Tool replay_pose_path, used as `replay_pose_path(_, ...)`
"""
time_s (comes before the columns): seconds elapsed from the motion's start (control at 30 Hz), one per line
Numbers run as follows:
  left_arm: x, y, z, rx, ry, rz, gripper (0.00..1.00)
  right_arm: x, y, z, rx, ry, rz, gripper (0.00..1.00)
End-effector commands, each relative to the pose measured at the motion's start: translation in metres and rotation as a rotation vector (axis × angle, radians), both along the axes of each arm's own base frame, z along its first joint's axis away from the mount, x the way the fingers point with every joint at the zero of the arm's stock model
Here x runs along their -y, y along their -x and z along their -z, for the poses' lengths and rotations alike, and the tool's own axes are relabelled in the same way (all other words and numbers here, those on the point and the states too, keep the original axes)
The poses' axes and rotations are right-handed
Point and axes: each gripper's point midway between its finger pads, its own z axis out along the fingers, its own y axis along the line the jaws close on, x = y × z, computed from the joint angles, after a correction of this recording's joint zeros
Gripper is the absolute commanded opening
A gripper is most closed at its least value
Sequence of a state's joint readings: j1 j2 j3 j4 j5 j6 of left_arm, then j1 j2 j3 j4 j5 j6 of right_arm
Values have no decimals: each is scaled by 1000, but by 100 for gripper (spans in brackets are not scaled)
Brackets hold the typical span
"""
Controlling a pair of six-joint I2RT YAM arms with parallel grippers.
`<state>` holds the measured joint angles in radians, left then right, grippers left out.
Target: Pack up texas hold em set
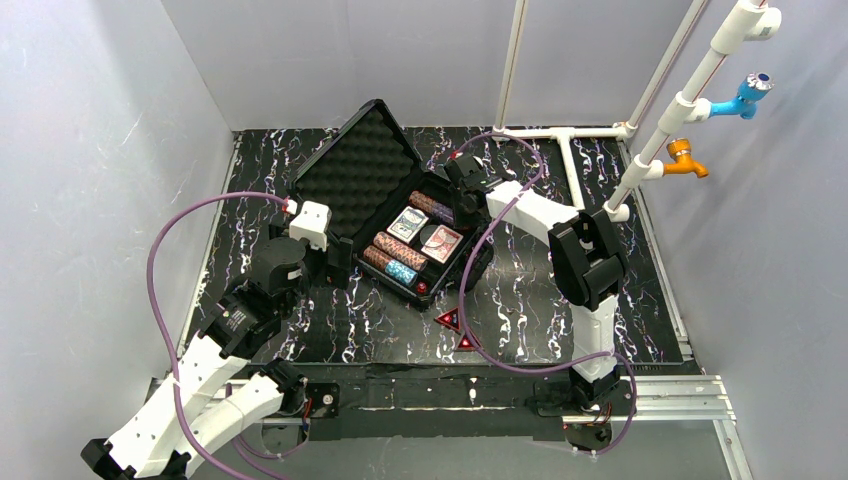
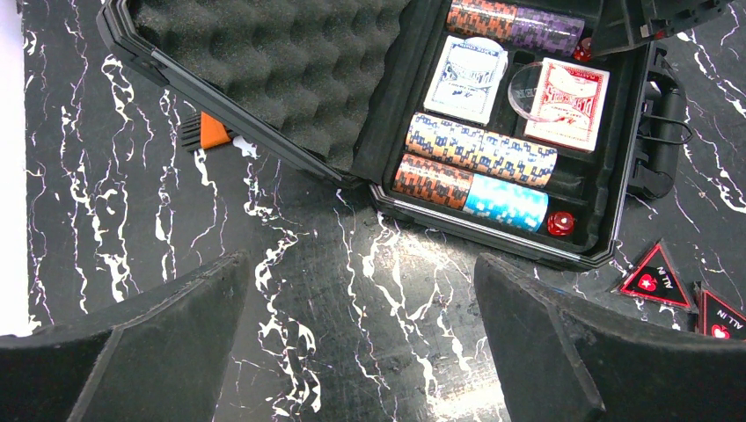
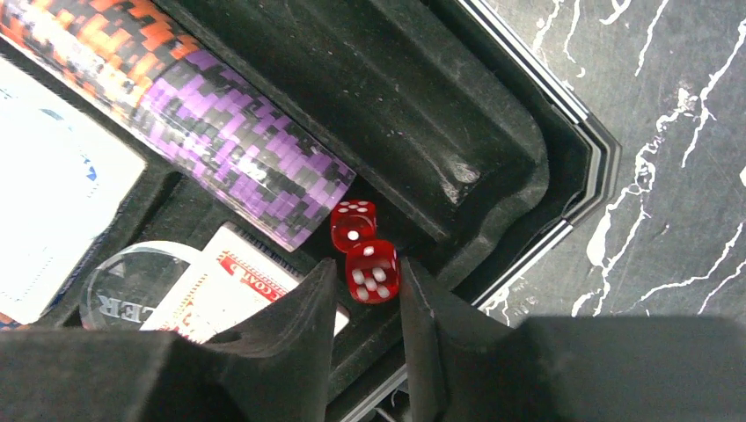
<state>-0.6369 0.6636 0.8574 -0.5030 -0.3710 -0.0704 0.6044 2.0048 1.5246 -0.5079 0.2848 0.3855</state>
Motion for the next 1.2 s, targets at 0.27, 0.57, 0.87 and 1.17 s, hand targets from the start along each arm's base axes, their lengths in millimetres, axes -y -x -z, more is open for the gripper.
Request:
replay_pose_path(0.27, -5, -1, -1, 10, -15, -16, 99, -2, -15, -29, 65, -19, 8, 56)
replay_pose_path(0.57, -5, -1, 0, 9, -15, -15, 99, -3, -15, -54, 102, -44, -1, 56)
replay_pose_path(0.87, -4, -1, 1, 4, -18, -10, 99, 7, 3, -79, 123, -60, -23, 62)
replay_pose_path(1.17, -1, -2, 3, -7, -20, -2, 99, 22, 40, -101, 126, -99, -71, 74)
